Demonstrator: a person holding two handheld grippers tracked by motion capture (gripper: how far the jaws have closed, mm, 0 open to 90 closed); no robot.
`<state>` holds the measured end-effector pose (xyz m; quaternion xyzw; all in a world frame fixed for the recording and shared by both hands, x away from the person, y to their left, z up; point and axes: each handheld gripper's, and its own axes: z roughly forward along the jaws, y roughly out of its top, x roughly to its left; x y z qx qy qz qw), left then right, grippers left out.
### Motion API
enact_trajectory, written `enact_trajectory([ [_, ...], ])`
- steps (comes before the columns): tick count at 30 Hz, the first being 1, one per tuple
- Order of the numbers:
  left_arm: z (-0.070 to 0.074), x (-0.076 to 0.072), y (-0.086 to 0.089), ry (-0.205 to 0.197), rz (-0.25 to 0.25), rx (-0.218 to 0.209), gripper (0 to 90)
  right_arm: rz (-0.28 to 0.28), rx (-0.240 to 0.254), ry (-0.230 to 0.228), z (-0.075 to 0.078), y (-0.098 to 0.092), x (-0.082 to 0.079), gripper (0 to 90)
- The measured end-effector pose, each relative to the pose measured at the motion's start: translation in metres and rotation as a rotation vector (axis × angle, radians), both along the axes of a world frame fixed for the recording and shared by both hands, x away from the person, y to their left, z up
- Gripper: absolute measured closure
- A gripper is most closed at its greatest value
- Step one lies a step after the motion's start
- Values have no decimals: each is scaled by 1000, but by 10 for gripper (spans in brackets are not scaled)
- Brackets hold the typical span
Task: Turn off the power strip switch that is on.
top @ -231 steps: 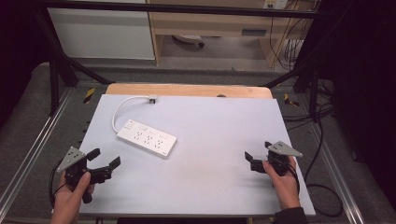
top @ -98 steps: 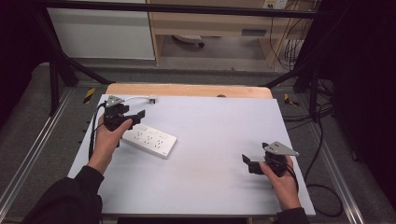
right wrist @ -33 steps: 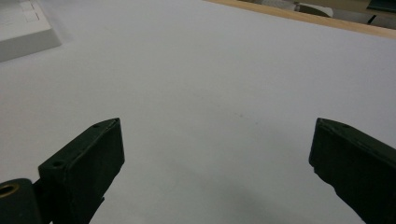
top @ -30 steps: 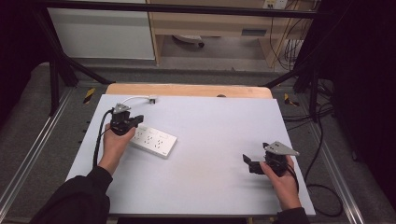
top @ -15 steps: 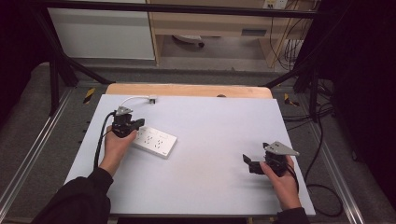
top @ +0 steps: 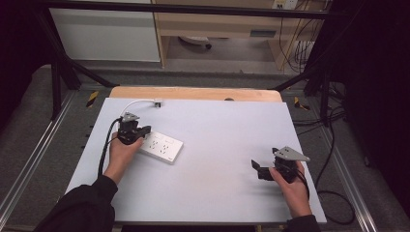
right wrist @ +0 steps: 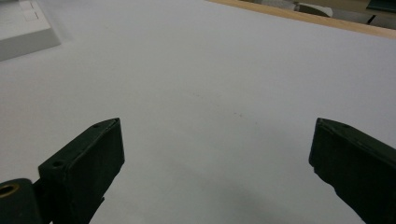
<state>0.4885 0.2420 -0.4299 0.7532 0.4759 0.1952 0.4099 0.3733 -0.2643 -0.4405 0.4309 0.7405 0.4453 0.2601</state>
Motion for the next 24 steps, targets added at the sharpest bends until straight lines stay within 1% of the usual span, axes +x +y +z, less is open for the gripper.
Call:
enact_trajectory([
  [21, -1, -1, -3, 1, -8, 3, 900, 1, -1, 0, 0, 0, 0, 37],
  [24, -2, -1, -3, 6, -6, 3, 900, 1, 0, 1, 0, 0, 0, 37],
])
